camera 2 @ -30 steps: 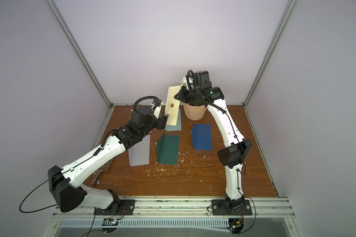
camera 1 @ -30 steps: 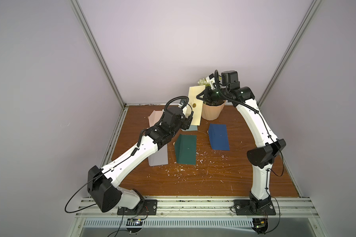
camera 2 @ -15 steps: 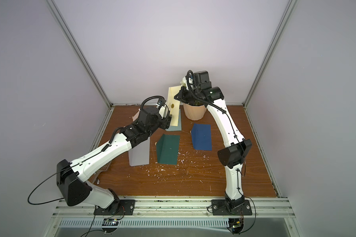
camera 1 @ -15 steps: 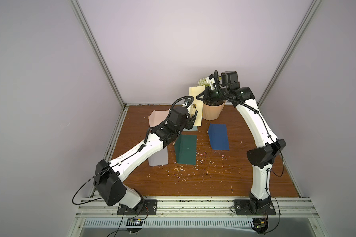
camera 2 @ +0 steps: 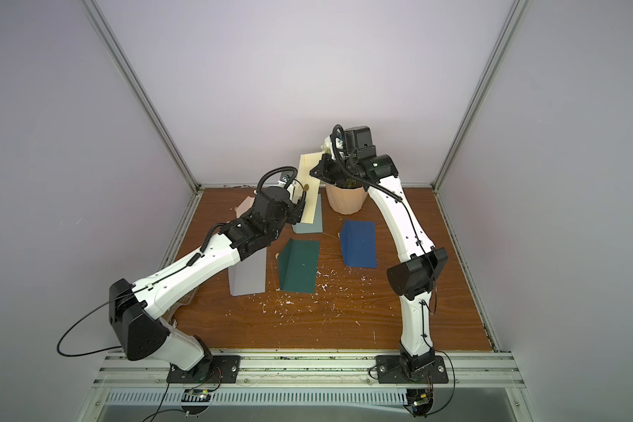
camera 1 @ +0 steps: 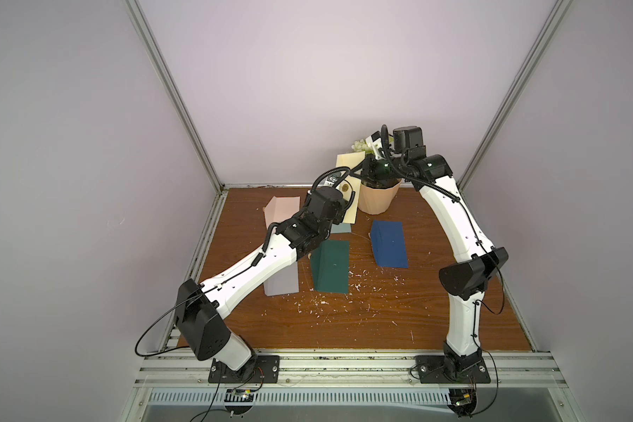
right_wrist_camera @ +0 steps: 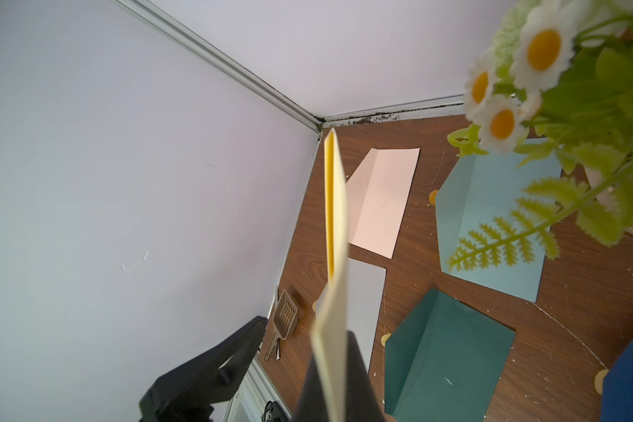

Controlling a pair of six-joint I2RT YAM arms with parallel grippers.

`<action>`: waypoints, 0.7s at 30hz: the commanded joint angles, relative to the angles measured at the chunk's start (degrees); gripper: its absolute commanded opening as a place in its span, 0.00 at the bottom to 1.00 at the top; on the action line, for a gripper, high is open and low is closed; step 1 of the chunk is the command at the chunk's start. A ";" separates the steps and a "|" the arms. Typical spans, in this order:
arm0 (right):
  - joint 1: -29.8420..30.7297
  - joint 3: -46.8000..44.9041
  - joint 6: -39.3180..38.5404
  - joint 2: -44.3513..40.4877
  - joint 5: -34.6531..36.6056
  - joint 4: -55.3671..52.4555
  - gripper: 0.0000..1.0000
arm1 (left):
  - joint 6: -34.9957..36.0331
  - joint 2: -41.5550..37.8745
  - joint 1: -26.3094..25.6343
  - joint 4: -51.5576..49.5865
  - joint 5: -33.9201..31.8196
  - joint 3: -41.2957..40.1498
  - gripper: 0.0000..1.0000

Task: Open the envelope
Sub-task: Open the envelope flap on the envelope.

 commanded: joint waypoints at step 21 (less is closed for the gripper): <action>0.65 -2.51 -2.62 -5.57 -4.35 0.88 0.00 | -0.90 1.13 0.55 -0.45 -11.28 2.94 0.80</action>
